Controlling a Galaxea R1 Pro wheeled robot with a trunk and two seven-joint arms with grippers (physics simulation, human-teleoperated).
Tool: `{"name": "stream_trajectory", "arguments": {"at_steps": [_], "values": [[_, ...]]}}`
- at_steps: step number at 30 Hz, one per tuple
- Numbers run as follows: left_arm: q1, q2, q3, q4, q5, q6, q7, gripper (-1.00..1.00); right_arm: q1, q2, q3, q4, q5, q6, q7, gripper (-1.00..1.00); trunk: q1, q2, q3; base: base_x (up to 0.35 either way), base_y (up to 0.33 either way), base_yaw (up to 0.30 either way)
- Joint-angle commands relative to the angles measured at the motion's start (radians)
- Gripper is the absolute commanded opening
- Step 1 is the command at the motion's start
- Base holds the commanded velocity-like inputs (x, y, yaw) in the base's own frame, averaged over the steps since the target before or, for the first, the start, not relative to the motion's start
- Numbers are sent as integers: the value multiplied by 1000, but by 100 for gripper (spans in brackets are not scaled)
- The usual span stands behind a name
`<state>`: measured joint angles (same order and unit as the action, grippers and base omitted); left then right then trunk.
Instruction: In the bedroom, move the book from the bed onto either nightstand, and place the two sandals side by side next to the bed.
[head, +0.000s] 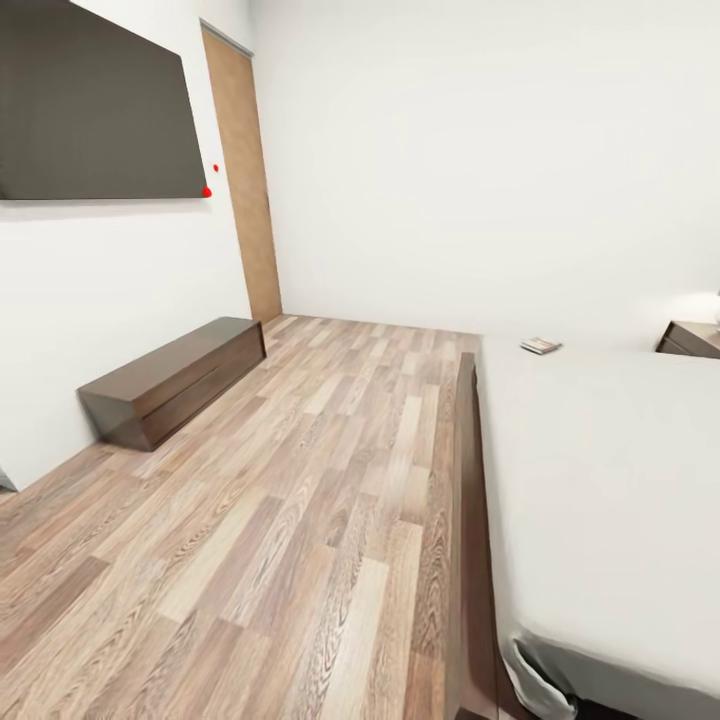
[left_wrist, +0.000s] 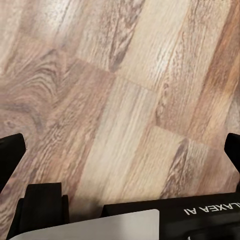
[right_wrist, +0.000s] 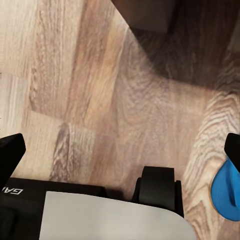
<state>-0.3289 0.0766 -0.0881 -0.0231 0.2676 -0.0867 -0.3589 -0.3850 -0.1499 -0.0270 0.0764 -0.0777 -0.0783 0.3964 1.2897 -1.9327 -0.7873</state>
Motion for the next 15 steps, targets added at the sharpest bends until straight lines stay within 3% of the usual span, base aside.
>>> {"name": "stream_trajectory", "arguments": {"at_steps": [1, 15], "values": [[-1, 0, -9, 2, 9, -4, -3, 100, -2, 0, -2, 4, -8, -5, 5, 100, 0, 0, -1, 0, 0, 239], [-1, 0, -9, 2, 9, -4, -3, 100, -2, 0, -2, 5, -8, -5, 4, 100, 0, 0, -1, 0, 0, 285]]}}
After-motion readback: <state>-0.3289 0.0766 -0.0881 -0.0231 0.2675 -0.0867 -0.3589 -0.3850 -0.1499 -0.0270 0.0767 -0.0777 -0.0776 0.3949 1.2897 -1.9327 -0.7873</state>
